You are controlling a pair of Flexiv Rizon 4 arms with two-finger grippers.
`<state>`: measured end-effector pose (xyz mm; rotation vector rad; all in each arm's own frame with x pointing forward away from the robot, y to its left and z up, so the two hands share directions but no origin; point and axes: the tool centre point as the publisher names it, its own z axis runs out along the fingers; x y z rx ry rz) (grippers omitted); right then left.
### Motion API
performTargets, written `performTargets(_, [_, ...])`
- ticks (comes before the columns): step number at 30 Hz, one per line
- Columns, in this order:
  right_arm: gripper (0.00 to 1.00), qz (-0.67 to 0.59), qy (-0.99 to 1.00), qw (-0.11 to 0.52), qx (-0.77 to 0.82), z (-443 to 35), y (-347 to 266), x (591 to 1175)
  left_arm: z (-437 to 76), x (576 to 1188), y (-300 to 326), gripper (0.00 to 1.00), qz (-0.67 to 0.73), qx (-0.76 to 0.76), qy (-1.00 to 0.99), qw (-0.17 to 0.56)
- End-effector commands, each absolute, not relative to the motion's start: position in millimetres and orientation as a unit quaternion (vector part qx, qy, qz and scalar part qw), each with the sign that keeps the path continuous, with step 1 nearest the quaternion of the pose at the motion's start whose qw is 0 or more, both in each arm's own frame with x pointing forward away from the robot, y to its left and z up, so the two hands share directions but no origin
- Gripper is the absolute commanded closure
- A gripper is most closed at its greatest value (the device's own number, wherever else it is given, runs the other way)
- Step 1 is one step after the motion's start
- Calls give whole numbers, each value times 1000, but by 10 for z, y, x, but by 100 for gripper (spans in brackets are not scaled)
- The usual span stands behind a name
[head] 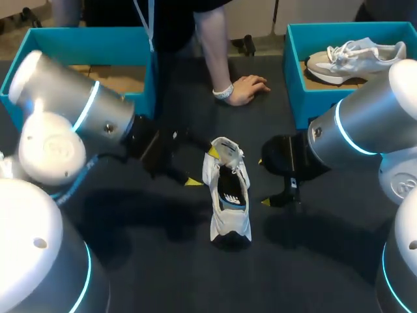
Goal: Take the shoe out of the shoebox, open the shoe tongue, remove and reinsert the insole, then place the shoe into the shoebox
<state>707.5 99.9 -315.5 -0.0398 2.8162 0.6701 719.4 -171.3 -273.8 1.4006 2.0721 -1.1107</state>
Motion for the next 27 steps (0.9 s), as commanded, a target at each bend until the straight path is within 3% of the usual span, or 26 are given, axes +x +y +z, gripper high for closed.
performTargets(1, [0, 220, 968, 122, 3, -3088, 863, 7018, -2651, 7294, -1711, 0, -353, 538, 757, 114])
performTargets(12, [0, 193, 974, 116, 19, -2753, 468, 6980, -2436, 7301, -1667, 0, -424, 493, 759, 36])
performTargets(27, [0, 172, 979, 110, 11, -2163, 21, 7108, -2436, 7301, -1667, 0, -424, 493, 759, 36])
